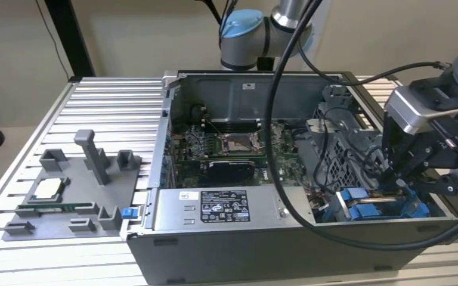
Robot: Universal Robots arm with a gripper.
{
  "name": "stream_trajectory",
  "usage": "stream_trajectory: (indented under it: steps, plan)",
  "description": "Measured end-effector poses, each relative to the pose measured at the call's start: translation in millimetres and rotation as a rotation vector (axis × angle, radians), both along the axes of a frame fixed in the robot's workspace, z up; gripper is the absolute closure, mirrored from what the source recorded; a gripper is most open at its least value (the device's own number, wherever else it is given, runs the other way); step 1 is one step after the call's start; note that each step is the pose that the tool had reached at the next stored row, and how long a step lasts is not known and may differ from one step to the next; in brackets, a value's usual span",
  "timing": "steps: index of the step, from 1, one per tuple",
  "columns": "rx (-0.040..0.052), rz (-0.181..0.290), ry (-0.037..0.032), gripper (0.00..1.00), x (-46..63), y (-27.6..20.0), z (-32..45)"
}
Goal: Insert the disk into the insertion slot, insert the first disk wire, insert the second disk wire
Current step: 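Insert the second disk wire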
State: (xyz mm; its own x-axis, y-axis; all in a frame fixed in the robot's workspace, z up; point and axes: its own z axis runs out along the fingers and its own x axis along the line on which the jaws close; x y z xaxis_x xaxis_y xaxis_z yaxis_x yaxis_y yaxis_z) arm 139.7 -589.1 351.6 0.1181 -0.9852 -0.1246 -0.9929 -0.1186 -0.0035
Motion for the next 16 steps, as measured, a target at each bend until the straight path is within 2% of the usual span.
stream_trajectory:
  steps: [9,16]
  plan:
    - [-0.0007,-0.050,-0.0019,1.00,0.0,1.5,-2.1]
    - [-0.0064,-0.055,-0.0022,1.00,0.0,3.8,-4.7]
